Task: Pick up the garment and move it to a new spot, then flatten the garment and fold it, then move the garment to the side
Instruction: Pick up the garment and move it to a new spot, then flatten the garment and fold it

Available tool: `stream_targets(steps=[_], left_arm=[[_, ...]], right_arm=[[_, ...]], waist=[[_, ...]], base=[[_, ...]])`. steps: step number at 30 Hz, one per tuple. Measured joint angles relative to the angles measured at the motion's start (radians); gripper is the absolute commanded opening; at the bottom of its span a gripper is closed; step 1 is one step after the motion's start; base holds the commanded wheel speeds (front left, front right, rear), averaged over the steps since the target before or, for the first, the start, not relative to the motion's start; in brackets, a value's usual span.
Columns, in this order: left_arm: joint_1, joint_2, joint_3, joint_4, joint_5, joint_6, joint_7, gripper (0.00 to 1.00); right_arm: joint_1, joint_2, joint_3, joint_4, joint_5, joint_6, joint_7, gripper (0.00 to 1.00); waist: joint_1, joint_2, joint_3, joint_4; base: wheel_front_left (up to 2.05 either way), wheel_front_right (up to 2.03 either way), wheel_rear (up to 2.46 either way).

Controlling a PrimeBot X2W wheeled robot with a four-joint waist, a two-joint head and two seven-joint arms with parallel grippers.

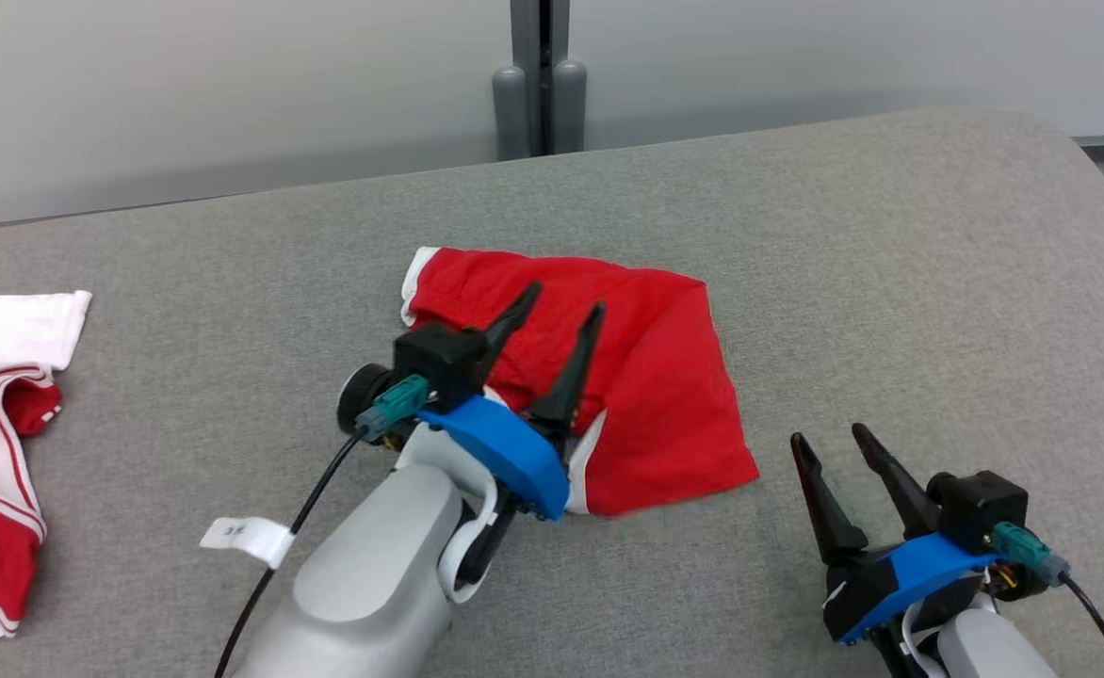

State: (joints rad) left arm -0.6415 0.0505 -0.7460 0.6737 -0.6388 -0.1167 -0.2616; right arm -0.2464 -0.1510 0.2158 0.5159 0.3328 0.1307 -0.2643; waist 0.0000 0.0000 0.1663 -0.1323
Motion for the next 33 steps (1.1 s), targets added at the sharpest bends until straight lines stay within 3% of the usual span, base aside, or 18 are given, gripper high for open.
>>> stream_targets(steps=[10, 18, 26, 30, 33], left_arm=[[0.301, 0.069, 0.356, -0.106, 0.162, 0.112, -0.001, 1.0], [0.543, 0.039, 0.56, -0.223, 0.293, 0.121, -0.001, 1.0], [0.629, 0.004, 0.633, -0.257, 0.351, 0.08, -0.001, 1.0], [0.624, 0.002, 0.604, -0.249, 0.338, 0.063, -0.001, 1.0], [0.602, 0.0, 0.573, -0.236, 0.318, 0.062, -0.001, 1.0]], right_arm=[[0.023, 0.026, -0.1, -0.058, -0.065, 0.0, 0.0, 1.0], [0.085, 0.05, -0.109, -0.046, -0.095, 0.0, 0.0, 1.0], [0.111, 0.057, -0.101, -0.029, -0.096, 0.0, 0.0, 1.0], [0.107, 0.056, -0.072, -0.031, -0.102, 0.0, 0.0, 1.0], [0.093, 0.058, 0.013, -0.017, -0.057, 0.0, 0.0, 1.0]], waist=[[-0.0001, 0.0, -0.061, 0.066], [-0.0001, 0.0, -0.121, 0.102], [-0.0002, 0.0, -0.143, 0.116], [-0.0001, 0.0, -0.129, 0.125], [0.0, 0.0001, -0.116, 0.142]], base=[[0.0, 0.0, 0.0], [0.0, 0.0, 0.0], [0.0, 0.0, 0.0], [0.0, 0.0, 0.0], [0.0, 0.0, 0.0]])
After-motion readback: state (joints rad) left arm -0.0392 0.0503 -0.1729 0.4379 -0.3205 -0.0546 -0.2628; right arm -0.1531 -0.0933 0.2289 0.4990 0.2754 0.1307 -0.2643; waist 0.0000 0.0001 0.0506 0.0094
